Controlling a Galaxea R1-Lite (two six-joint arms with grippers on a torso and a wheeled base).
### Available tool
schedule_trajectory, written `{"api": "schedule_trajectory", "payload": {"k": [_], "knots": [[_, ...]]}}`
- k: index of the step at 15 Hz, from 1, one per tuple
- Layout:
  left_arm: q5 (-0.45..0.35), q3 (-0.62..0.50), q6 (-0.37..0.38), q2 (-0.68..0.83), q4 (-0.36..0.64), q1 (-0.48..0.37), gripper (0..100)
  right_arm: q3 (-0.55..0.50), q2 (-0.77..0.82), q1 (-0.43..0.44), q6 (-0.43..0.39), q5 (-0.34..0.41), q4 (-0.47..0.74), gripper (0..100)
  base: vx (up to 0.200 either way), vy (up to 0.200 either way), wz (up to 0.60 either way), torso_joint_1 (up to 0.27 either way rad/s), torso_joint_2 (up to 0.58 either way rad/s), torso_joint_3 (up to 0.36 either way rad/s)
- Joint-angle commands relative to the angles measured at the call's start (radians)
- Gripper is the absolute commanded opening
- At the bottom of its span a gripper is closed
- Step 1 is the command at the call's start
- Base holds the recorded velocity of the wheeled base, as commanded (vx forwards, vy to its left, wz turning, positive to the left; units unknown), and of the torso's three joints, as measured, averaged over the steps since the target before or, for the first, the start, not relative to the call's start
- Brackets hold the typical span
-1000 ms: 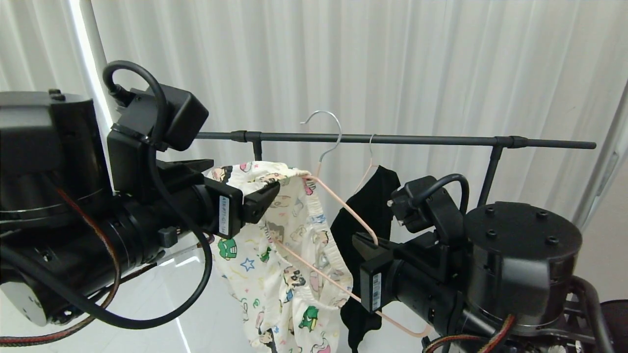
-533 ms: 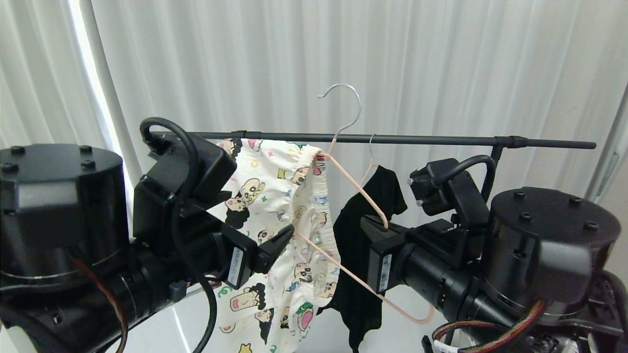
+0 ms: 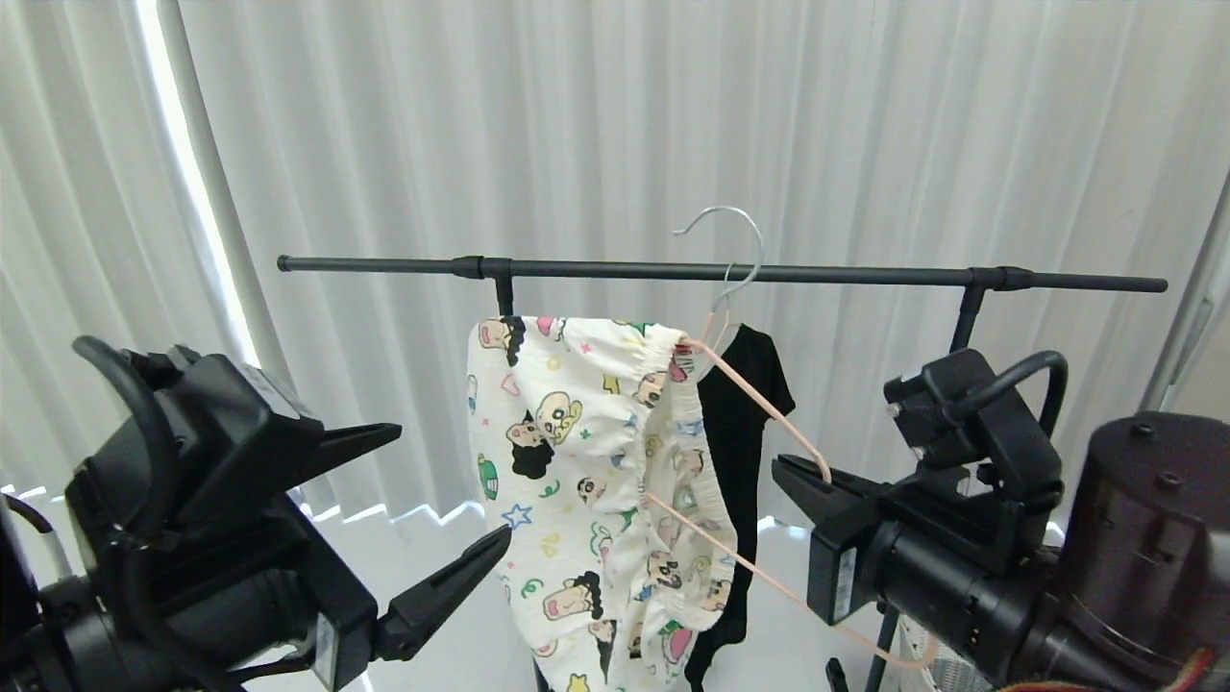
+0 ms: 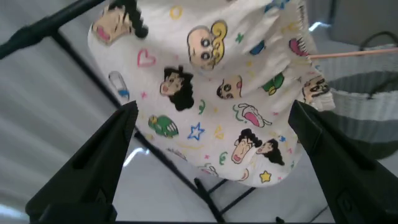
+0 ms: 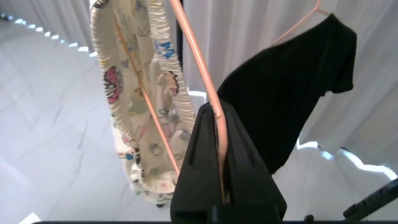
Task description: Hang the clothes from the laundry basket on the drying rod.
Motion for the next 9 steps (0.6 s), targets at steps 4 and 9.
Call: {"api": "schedule_trajectory", "payload": {"k": [4,9], "knots": [[-0.381,0.000,0.115,-0.030,-0.001,0.119,100,0.156,-0.162,0.127,-0.054,0.027,0.014,0,0.000,0.000,0.00,0.000,0.00,0.000],[-0.519,0.039,0.170,-0.015,-0.001,0.100,100,0.228,-0.168,0.258,-0.097,0.026,0.012,0,0.000,0.000,0.00,0.000,0.00,0.000]]}}
